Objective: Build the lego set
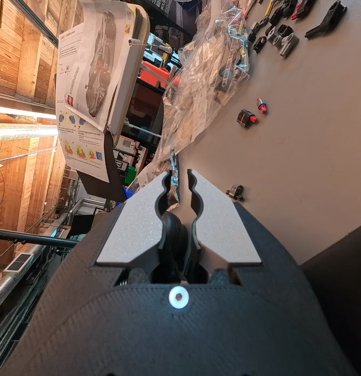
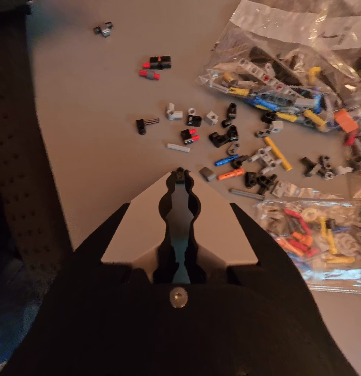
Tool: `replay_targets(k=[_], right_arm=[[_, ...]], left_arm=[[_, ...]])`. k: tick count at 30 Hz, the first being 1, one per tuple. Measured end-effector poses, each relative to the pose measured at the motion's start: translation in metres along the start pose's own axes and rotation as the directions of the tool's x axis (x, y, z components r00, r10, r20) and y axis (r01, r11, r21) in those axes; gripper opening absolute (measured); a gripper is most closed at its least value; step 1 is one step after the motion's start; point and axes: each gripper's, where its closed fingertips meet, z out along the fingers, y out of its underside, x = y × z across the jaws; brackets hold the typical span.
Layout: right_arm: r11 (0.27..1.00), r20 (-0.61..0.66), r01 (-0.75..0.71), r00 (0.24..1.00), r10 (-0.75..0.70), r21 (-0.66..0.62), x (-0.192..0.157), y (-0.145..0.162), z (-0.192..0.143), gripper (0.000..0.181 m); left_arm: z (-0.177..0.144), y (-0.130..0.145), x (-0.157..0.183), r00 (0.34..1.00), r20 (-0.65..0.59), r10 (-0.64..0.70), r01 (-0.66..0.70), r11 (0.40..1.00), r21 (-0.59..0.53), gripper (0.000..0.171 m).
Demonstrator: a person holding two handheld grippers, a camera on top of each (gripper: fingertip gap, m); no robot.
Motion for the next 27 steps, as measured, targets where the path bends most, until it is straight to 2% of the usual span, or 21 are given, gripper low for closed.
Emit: replay_targets(k=[4, 9, 13, 16, 22, 27], right_arm=[[1.0, -0.055, -0.002, 0.998, 0.0, -0.022, 0.021, -0.002, -0.002, 0.012], [0.999, 0.043, 0.051, 0.998, -0.052, 0.017, -0.013, -0.014, 0.0, 0.02], [0.995, 0.143, 0.099, 0.984, -0.103, 0.031, -0.045, -0.019, 0.01, 0.016], [0.992, 0.166, 0.124, 0.978, -0.126, 0.022, -0.054, -0.023, 0.021, 0.011], [0.989, 0.174, 0.147, 0.974, -0.147, 0.01, -0.052, -0.033, 0.036, 0.006], [0.993, 0.061, 0.117, 0.991, -0.116, -0.009, -0.018, -0.04, 0.042, 0.004]], left_arm=[[0.0, 0.0, 0.0, 1.0, 0.003, 0.001, -0.001, 1.0, 0.001, 0.015], [0.0, 0.0, 0.0, 1.0, 0.002, -0.001, 0.001, 1.0, -0.002, 0.015], [0.001, 0.0, 0.0, 1.0, 0.0, 0.001, -0.001, 1.0, -0.002, 0.015], [0.001, 0.0, 0.001, 1.0, 0.0, 0.003, -0.003, 1.0, -0.004, 0.015], [0.001, 0.0, 0.0, 1.0, 0.003, 0.004, -0.004, 1.0, -0.004, 0.015], [0.001, 0.0, 0.0, 1.0, 0.002, 0.003, -0.003, 1.0, -0.002, 0.015]])
